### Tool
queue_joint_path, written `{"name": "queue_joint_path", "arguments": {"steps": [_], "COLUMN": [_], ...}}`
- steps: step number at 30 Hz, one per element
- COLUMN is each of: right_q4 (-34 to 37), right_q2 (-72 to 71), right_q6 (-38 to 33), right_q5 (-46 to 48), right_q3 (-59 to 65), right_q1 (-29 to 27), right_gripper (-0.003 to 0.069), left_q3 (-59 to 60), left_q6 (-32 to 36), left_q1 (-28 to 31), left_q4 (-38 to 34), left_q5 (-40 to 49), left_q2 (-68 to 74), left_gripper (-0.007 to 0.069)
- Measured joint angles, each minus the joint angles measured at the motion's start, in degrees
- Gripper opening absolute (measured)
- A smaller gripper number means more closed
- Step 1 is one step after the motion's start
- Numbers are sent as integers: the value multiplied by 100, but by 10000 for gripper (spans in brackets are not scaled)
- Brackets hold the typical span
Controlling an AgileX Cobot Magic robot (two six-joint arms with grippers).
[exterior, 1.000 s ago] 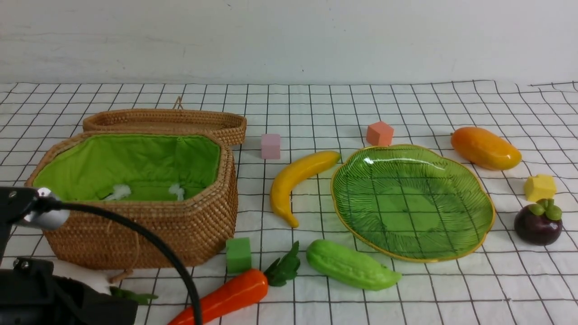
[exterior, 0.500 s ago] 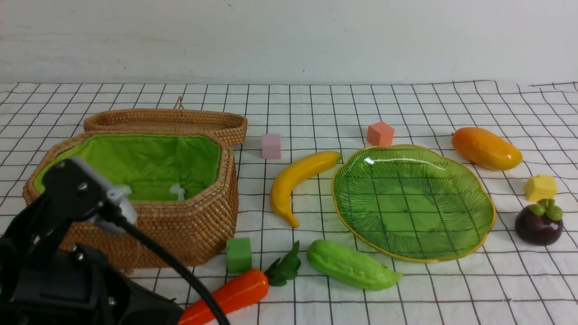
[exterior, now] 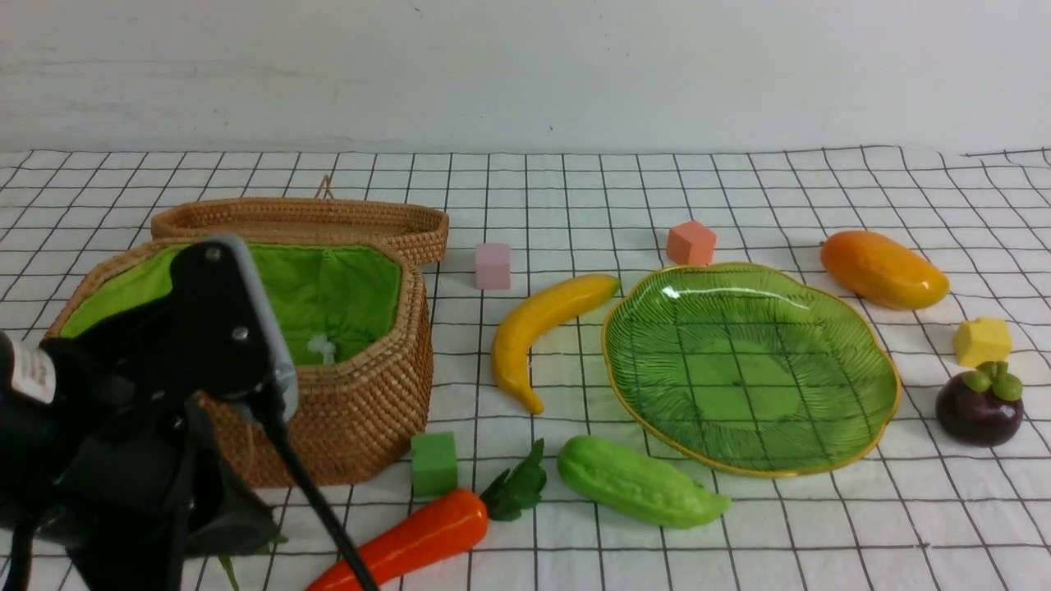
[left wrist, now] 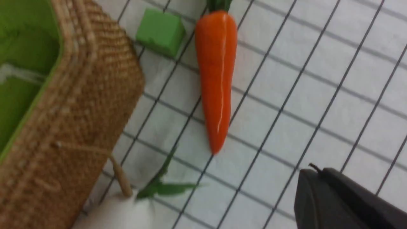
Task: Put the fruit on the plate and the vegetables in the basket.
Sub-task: Take a daikon with your left arm and place it on the basket on the left.
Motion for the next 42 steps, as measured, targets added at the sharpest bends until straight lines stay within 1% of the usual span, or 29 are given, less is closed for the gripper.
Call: {"name": "queue_joint_path", "arguments": {"steps": [3,5,6,7,8,9,10,12,13,14,16,17,18,20,21,22,23,24,25,28,29,30,32,36,42], "right_q4": [-5,-22,-22,-22,-22,-22,-9,0,6,13,18,18,26,85,95,144,240,304,388,689,703,815,963,1147,1219], "right_q2": [4,4,4,4,4,4,4,4,4,4,4,4,4,4,4,4,4,4,4,4,4,4,4,4,4], "right_q6": [-4,-16,-18,-18,-67,-67,-112,-125,-126,-126,-126,-126,-126,-132,-139,-163,-269,-327,-416,-638,-649,-750,-857,-896,-896], "right_q5": [0,0,0,0,0,0,0,0,0,0,0,0,-25,-119,-119,-159,-226,-246,-261,-263,-263,-263,-268,-281,-281], "right_q3": [0,0,0,0,0,0,24,95,117,210,291,291,303,309,309,315,326,332,332,338,338,338,338,338,338], "right_q1": [0,0,0,0,0,0,0,0,0,0,0,0,0,0,0,0,0,0,0,0,0,0,0,0,0], "right_gripper": [66,65,65,65,67,67,67,67,68,70,72,73,74,75,75,76,77,78,77,77,77,77,79,80,83], "left_q3": [444,747,855,873,949,954,965,965,965,965,971,970,972,972,972,972,972,972,972,972,972,972,972,966,966], "left_q6": [-157,-241,-263,-265,-230,-216,15,420,420,817,1184,1259,1478,1644,1644,1711,1788,1853,1909,2227,2248,2421,2650,3029,3127], "left_q1": [49,282,470,510,908,908,1289,1499,1511,1560,1560,1560,1560,1560,1560,1560,1560,1560,1560,1560,1560,1563,1568,1568,1571], "left_q4": [680,1076,1196,1208,1236,1236,1230,1232,1232,1244,1257,1257,1289,1378,1378,1428,1512,1571,1623,1827,1836,1889,1909,2022,2195], "left_q5": [133,0,-133,-133,-417,-450,-724,-896,-911,-1009,-1100,-1114,-1269,-1466,-1488,-1613,-1798,-1920,-1997,-2271,-2305,-2412,-2514,-2747,-2926], "left_q2": [-200,-222,-189,-189,-83,-65,90,268,288,465,646,668,874,1095,1120,1245,1422,1513,1599,1800,1813,1916,2061,2346,2621], "left_gripper": [-13,-13,-13,-13,-13,-13,-13,-13,-13,-11,12,17,71,151,161,214,304,358,409,527,534,570,594,589,575]}}
